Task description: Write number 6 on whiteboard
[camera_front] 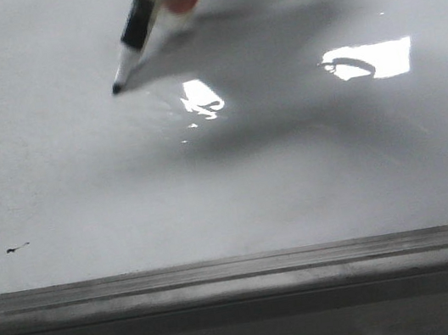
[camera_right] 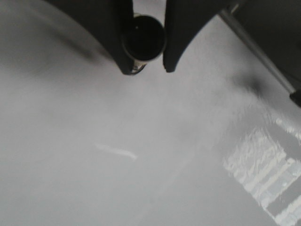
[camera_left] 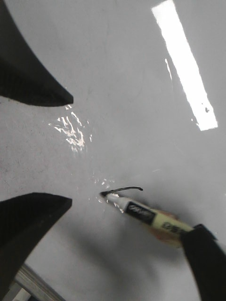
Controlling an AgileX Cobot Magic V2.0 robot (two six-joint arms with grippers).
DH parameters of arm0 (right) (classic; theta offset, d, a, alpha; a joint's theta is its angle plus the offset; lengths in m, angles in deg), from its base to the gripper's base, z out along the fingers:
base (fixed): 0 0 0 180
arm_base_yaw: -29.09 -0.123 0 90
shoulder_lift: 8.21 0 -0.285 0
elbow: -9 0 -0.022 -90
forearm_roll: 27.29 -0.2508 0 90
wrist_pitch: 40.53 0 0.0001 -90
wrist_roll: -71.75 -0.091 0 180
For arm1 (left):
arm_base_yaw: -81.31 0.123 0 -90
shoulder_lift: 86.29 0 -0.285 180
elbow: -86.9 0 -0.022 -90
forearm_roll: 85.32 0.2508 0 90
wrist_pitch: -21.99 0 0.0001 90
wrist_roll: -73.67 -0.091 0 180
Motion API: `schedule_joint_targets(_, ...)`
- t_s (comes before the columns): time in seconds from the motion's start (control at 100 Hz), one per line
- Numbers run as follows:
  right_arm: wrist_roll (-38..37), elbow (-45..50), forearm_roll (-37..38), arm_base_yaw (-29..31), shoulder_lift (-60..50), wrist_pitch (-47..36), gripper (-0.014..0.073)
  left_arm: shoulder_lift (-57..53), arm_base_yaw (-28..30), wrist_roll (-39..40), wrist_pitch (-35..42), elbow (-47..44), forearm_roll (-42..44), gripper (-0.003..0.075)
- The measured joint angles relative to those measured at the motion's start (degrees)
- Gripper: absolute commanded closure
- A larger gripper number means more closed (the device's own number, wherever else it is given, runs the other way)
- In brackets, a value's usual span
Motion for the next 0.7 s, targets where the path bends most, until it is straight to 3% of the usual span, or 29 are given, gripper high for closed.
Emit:
schedule_joint_targets(0.13, 0.0, 4.0, -1.2, -3.4, 1.1, 1.8, 0.0663, 0.0, 0.0, 0.0, 0.0, 0.0, 0.0, 0.0353)
schedule_joint_targets(0.25, -0.3, 5.0, -1.6, -2.5, 0.0, 3.5, 0.0663, 0.0, 0.0, 0.0, 0.0, 0.0, 0.0, 0.0353)
schedule_joint_targets(0.45, -0.3, 2.1, -0.3, 0.1, -0.6, 3.8, 0.0664, 0.0, 0.0, 0.0, 0.0, 0.0, 0.0, 0.0353)
schedule_joint_targets(0.7, 0.0, -0.2, -0.1, -2.6, 3.3, 2.1, 0.0664, 0.0, 0.0, 0.0, 0.0, 0.0, 0.0, 0.0353)
